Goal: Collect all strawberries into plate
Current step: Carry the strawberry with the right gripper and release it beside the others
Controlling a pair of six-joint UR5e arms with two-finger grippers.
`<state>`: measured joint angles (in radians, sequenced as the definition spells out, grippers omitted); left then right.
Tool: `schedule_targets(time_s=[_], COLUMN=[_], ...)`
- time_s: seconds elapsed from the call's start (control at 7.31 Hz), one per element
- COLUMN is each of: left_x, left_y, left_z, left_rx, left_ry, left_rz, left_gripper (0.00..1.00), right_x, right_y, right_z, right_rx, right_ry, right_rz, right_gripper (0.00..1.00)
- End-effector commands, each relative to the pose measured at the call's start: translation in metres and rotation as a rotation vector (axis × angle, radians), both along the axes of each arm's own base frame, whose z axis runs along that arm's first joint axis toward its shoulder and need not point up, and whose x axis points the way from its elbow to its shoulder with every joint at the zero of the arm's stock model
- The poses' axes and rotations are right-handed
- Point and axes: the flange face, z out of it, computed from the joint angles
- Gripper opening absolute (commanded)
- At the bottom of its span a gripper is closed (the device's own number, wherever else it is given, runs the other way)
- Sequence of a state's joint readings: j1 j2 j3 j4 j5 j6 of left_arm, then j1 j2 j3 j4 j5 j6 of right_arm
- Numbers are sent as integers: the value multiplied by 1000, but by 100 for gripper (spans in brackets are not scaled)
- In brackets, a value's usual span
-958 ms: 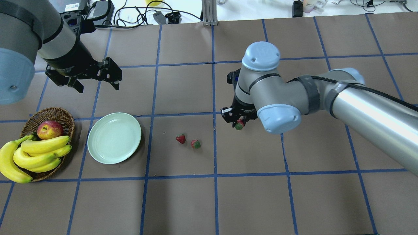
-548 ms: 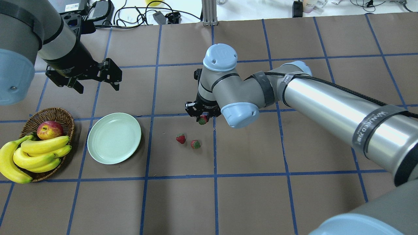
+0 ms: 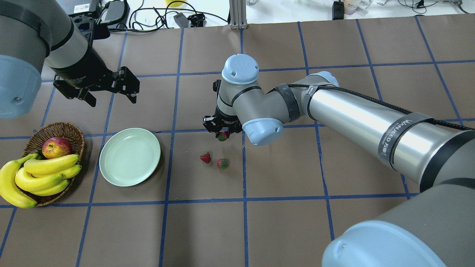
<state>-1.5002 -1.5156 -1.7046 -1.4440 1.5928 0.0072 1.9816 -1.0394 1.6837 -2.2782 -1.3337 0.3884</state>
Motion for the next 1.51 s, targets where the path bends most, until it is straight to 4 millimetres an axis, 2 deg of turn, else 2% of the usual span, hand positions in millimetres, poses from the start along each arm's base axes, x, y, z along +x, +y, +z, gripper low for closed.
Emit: schedule_targets(time_s=[0.0, 0.14, 0.27, 0.41, 0.55, 0.68, 0.82, 0.96, 1.1, 1.23, 1.37], left_x=[0, 0, 0, 0, 0, 0, 0, 0, 0, 0, 1], left_y=[0, 0, 0, 0, 0, 0, 1, 0, 0, 1, 0], left_z=[0, -1, -1, 0, -1, -1, 0, -1, -1, 0, 1], left_rx=[-1, 1, 1, -1, 1, 1, 1, 2, 2, 1, -2], left_ry=[-1, 1, 1, 1, 1, 1, -2, -2, -1, -1, -1], left_rz=[-1, -1, -1, 1, -1, 1, 0, 0, -1, -1, 1], left_gripper=[100, 100, 100, 100, 100, 100, 100, 100, 100, 100, 100], right_x=[-3, -4, -1, 0, 0, 0, 0, -10, -29, -82, -146], right_y=[9, 11, 12, 13, 14, 14, 12, 15, 15, 7, -4], right_z=[-13, -13, -12, -11, -12, -10, 4, 25, 47, 73, 99], right_rx=[31, 33, 36, 40, 43, 42, 21, 3, 41, 58, 90], right_ry=[6, 7, 5, 5, 7, 7, 0, 10, 37, 108, 136], right_rz=[-1, -2, -36, -61, -63, -70, -64, -64, -55, 2, 23], right_gripper=[0, 31, 73, 83, 89, 100, 100, 100, 100, 100, 100])
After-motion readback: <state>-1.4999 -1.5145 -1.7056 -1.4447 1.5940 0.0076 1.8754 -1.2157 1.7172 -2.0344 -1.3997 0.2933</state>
